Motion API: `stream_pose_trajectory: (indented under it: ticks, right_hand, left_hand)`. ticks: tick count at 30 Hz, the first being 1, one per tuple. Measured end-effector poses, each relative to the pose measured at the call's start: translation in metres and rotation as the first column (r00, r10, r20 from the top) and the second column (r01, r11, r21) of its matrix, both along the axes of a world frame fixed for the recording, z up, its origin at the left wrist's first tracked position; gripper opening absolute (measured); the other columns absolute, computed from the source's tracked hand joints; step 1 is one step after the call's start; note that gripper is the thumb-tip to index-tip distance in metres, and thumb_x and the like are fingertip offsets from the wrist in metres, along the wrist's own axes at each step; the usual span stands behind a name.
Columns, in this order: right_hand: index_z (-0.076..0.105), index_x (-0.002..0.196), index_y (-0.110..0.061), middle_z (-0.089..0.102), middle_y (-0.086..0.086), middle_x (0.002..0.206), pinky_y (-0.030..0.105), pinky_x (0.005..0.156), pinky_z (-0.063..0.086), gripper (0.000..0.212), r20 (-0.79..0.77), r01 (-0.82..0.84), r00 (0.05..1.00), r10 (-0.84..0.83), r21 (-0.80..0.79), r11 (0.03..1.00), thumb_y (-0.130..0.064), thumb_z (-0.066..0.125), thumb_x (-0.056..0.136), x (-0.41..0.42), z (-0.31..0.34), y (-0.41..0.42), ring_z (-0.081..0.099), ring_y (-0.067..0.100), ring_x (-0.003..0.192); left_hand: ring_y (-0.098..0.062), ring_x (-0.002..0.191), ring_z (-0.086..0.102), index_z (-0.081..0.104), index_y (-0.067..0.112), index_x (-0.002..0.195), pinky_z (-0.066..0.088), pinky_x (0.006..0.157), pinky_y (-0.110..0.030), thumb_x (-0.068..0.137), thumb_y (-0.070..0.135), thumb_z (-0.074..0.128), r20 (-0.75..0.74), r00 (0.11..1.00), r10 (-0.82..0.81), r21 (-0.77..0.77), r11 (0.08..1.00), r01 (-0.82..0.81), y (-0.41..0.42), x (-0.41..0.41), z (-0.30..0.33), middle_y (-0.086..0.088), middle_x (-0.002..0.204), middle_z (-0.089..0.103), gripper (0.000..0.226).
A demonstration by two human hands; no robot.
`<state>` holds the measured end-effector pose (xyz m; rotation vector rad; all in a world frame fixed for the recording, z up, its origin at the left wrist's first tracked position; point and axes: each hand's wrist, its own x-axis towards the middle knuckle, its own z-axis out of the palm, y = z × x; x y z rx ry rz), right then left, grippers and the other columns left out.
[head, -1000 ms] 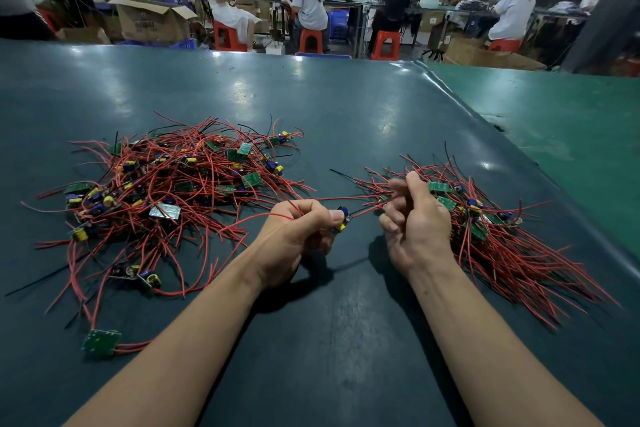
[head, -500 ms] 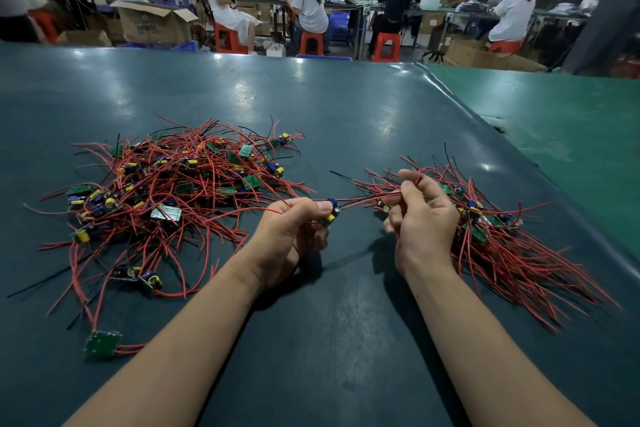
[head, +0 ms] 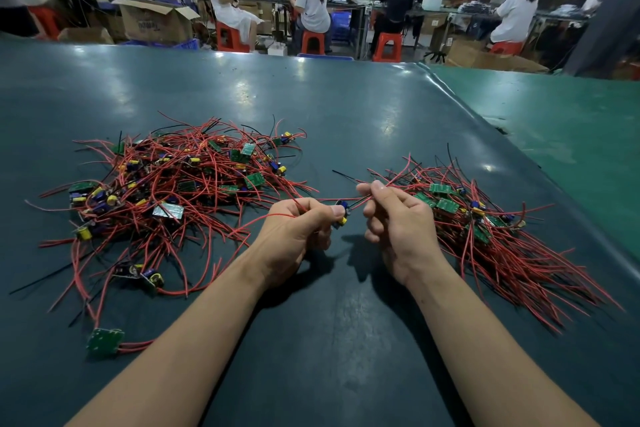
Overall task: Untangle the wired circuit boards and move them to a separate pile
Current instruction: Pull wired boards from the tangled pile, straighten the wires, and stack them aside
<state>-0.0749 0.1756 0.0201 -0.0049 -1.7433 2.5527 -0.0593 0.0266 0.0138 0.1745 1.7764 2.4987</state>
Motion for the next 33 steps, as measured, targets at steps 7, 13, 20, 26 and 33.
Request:
stream_pose_trajectory:
  ticks: [7,13,20,26,33]
  right_hand:
    - [0.066,0.081,-0.006,0.05,-0.004,0.05,0.016,0.035,0.03,0.031,0.022,0.244,0.97,-0.243,-0.135,0.96,-0.015,0.046,0.103,-0.009,0.003,0.011,0.035,0.005,0.035]
    - [0.049,0.061,-0.01,0.035,-0.002,0.039,0.014,0.034,0.023,0.04,0.102,0.331,0.944,-0.315,-0.227,0.916,-0.019,0.042,0.1,-0.011,0.004,0.011,0.026,0.011,0.029]
    - [0.06,0.081,-0.005,0.051,-0.002,0.048,0.017,0.035,0.03,0.031,0.067,0.275,0.961,-0.267,-0.293,0.916,-0.011,0.036,0.1,-0.009,0.009,0.015,0.036,0.009,0.034]
    - [0.062,0.084,-0.006,0.059,0.002,0.054,0.019,0.036,0.035,0.028,0.057,0.272,0.962,-0.267,-0.147,0.951,-0.007,0.038,0.098,-0.006,0.007,0.01,0.04,0.01,0.035]
    - [0.077,0.07,-0.006,0.052,0.005,0.047,0.017,0.042,0.03,0.039,-0.073,-0.161,0.987,0.144,-0.405,0.9,-0.024,0.042,0.067,0.007,0.012,0.018,0.036,0.014,0.04]
  left_hand:
    - [-0.014,0.046,0.029,0.049,0.018,0.048,0.024,0.051,-0.026,0.073,0.009,0.066,-0.001,0.999,-0.054,0.082,0.995,0.054,-0.001,0.0,0.001,0.0,0.048,0.044,0.032]
    - [-0.013,0.045,0.032,0.05,0.02,0.047,0.027,0.051,-0.025,0.069,0.015,0.072,-0.026,0.996,-0.084,0.064,0.994,0.086,-0.003,0.0,-0.001,0.001,0.05,0.044,0.031]
    - [-0.013,0.058,0.057,0.067,0.015,0.067,0.05,0.055,-0.023,0.09,0.012,0.063,0.025,0.995,0.098,0.078,0.992,-0.099,-0.001,-0.003,0.004,0.0,0.064,0.063,0.023]
    - [-0.014,0.061,0.069,0.063,0.005,0.087,0.057,0.059,-0.02,0.085,0.013,0.065,0.181,0.979,0.093,0.271,0.952,-0.14,-0.002,-0.003,0.01,-0.007,0.071,0.068,0.008]
    - [-0.015,0.078,0.071,0.064,0.004,0.091,0.058,0.07,-0.022,0.074,0.011,0.065,0.203,0.978,0.055,0.555,0.816,-0.161,-0.016,-0.009,0.012,-0.009,0.085,0.072,0.018]
